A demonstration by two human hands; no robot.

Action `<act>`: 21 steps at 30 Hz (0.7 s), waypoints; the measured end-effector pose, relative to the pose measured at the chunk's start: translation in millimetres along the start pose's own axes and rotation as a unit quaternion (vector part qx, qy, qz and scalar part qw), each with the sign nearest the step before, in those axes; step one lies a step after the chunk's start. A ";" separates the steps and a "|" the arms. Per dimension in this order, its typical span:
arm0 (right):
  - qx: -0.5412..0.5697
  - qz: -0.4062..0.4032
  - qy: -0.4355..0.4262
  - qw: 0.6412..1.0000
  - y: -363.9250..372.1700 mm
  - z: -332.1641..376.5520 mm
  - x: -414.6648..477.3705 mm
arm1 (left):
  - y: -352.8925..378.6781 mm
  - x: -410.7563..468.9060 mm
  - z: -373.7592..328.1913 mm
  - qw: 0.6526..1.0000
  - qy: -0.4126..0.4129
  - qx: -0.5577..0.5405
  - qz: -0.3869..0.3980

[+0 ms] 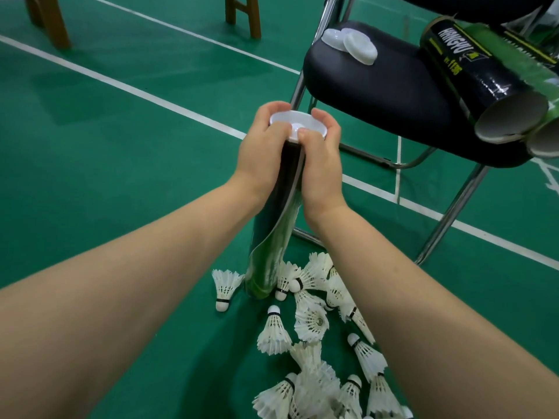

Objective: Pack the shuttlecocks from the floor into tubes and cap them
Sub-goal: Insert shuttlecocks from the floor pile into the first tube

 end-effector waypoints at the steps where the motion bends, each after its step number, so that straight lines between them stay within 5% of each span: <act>1: -0.007 -0.003 0.001 1.000 0.4 1.1 -1.4 | -0.2 -0.2 -0.7 1.000 0.000 0.005 -0.006; 11: 0.042 0.007 0.042 0.998 -3.3 3.9 -10.0 | -5.7 -13.6 -4.4 0.999 -0.034 -0.018 0.012; 17: 0.062 -0.059 0.158 0.984 -0.4 7.2 -4.5 | 0.6 -19.8 -11.7 0.984 -0.117 -0.109 -0.083; 21: 0.051 -0.078 0.152 0.984 1.6 5.5 -4.0 | 0.0 -20.0 -13.3 0.976 -0.125 -0.134 -0.117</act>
Point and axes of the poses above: each hand's wrist, its own x-axis towards the middle knuckle, its own y-axis out of the palm, z = x × y, the point moved 3 cm from there along x, towards the middle knuckle, and after that the axes turned 3 degrees about -z, right-handed, at the moved point
